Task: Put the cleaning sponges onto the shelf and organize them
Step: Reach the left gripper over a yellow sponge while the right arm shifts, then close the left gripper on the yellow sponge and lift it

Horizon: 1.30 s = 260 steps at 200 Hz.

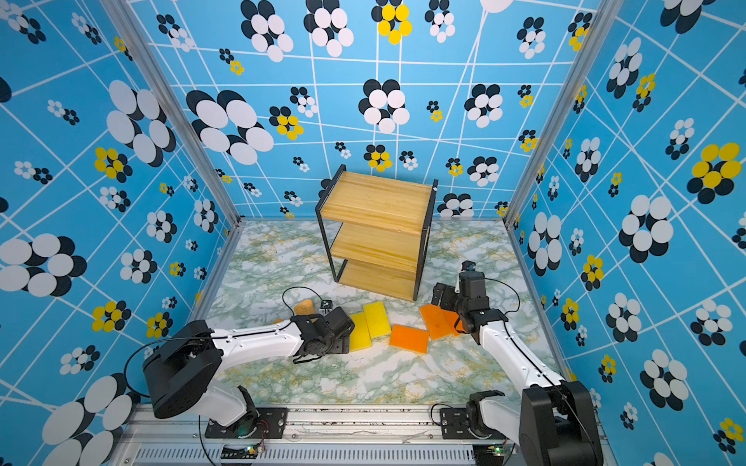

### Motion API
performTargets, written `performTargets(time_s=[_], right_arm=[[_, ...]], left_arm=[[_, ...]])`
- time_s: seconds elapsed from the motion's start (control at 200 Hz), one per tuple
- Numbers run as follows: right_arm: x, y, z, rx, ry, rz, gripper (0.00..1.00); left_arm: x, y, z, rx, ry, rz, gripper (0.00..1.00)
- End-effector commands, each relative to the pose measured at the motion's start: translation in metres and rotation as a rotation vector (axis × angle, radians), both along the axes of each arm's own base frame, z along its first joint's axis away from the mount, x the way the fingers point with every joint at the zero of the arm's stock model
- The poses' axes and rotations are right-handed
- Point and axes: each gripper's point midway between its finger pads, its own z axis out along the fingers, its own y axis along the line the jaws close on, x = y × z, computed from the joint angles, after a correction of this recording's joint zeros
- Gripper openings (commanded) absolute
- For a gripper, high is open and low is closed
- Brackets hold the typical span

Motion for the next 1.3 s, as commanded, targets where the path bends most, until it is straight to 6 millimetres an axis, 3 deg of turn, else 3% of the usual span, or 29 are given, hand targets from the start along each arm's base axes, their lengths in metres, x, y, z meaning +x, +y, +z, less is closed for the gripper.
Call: performTargets(time_s=[0.0,0.17,0.27,0.595,0.8,0.94,1.1,1.295], right_arm=[[-0.008,-0.003,-0.003,-0.001,0.013,-0.02,0.99],[-0.013,-0.003,-0.001,-0.004,0.009,-0.023,0.99],[-0.013,-0.003,-0.001,0.003,0.012,-0.027,0.99],[-0.011,-0.002,0.005,0.004,0.005,-0.031,0.99],[-0.01,-0.002,0.003,0.001,0.008,-0.028,0.99],[-0.01,-0.002,0.002,-0.001,0.012,-0.028,0.99],[-0.01,-0.004,0.003,-0.007,0.005,-0.036,0.99],[-0.012,-0.006,0.003,-0.009,0.005,-0.046,0.99]], left_arm=[[-0.005,0.002,-0.011,0.04,0.034,-0.027,0.83],[-0.007,0.007,-0.015,0.064,0.035,-0.036,0.77],[-0.007,0.007,-0.013,0.076,0.021,-0.067,0.67],[-0.006,0.015,0.012,0.182,-0.054,-0.144,0.58],[0.0,0.022,0.039,0.173,-0.143,-0.137,0.56],[0.008,0.013,0.066,0.101,-0.237,-0.174,0.57],[0.02,-0.015,0.099,0.013,-0.341,-0.295,0.61],[0.039,-0.053,0.109,-0.053,-0.403,-0.381,0.6]])
